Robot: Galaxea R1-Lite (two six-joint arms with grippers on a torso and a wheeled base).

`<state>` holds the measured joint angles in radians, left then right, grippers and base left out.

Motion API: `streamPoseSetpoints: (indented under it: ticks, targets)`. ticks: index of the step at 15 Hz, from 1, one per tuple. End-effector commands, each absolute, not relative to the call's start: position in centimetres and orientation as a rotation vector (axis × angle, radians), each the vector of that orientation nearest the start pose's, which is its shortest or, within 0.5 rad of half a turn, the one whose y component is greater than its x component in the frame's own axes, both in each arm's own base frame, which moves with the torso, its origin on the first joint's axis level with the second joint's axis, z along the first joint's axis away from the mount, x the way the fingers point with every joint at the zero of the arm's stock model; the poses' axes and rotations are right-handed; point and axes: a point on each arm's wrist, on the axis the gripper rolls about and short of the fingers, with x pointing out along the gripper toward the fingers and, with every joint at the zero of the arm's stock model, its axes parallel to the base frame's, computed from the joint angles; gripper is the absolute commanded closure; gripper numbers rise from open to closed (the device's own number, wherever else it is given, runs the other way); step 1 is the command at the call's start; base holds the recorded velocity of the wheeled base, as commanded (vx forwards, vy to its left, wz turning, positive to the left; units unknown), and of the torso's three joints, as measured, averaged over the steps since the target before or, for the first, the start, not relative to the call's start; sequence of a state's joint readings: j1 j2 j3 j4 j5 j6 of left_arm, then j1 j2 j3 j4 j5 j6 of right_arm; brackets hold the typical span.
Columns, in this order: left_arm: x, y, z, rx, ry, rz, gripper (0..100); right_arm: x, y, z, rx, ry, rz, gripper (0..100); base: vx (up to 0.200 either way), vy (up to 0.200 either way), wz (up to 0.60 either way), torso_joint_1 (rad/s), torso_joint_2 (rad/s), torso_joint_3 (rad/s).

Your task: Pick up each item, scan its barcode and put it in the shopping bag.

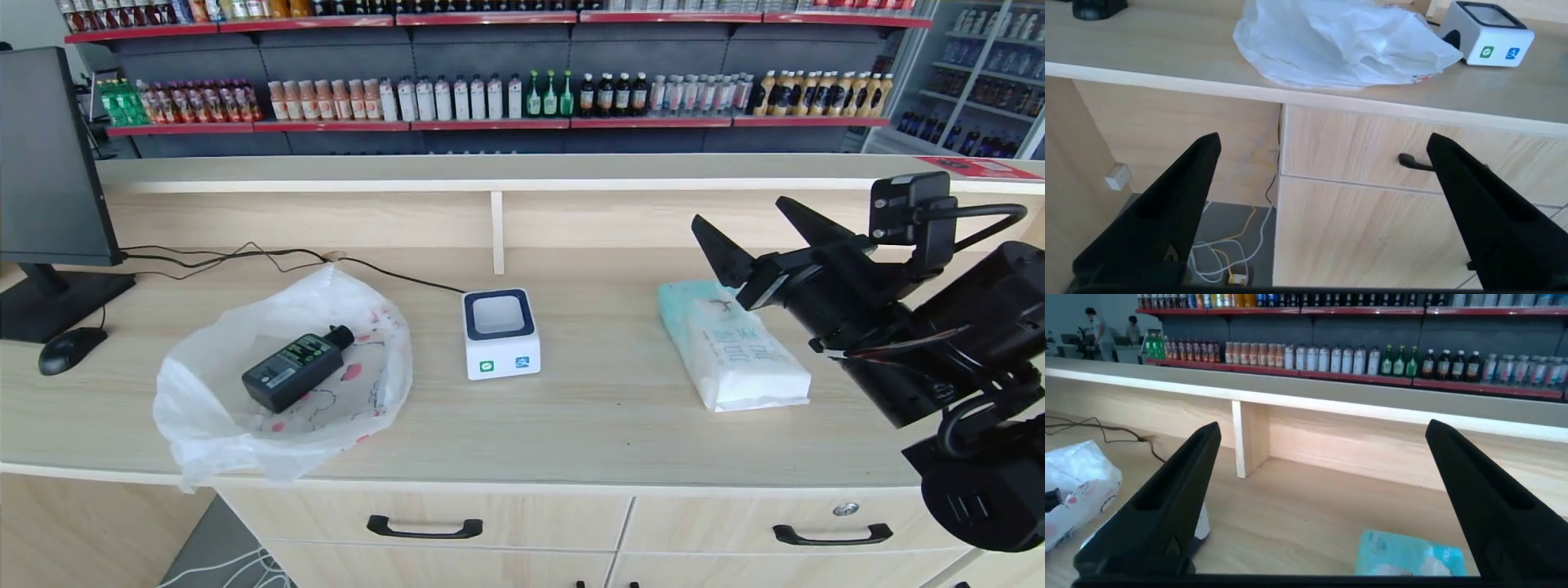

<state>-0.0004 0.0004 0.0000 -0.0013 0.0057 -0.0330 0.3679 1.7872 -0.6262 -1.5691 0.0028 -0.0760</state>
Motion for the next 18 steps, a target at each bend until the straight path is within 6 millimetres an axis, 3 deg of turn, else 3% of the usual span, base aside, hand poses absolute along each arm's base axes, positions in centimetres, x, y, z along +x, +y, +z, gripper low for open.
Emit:
streamPoseSetpoints:
  ticks: [1,4,11,13,15,18]
  targets:
    - [-2.3,0.0,7.6,-0.034,0.0,0.006,0,27.7,10.7,20.3,-0.001,-0.416,0.35,0,0.0,-0.2,0.0,-0.002,0.0,0.002]
    - [-2.3,0.0,7.6,-0.032,-0.002,0.006,0,27.6,10.6,20.4,0.0,-0.42,0.35,0,0.133,-0.067,0.0,0.002,0.0,0.002]
    - [-2.3,0.0,7.6,-0.031,-0.002,0.005,0,27.0,10.4,20.2,-0.004,-0.405,0.351,0,0.0,0.0,0.0,0.0,0.0,0.0]
    - [-2.3,0.0,7.6,-0.031,-0.002,0.005,0,25.1,9.9,18.9,-0.032,-0.343,0.359,0,0.0,0.0,0.0,0.0,0.0,0.0]
    - [-2.3,0.0,7.6,-0.031,-0.002,0.005,0,22.3,10.0,18.9,-0.017,-0.33,0.403,0,0.0,0.0,0.0,0.0,0.0,0.0]
    - [-2.3,0.0,7.6,-0.031,-0.002,0.005,0,20.0,9.1,18.6,0.102,-0.286,0.429,0,0.0,0.0,0.0,0.0,0.0,0.0]
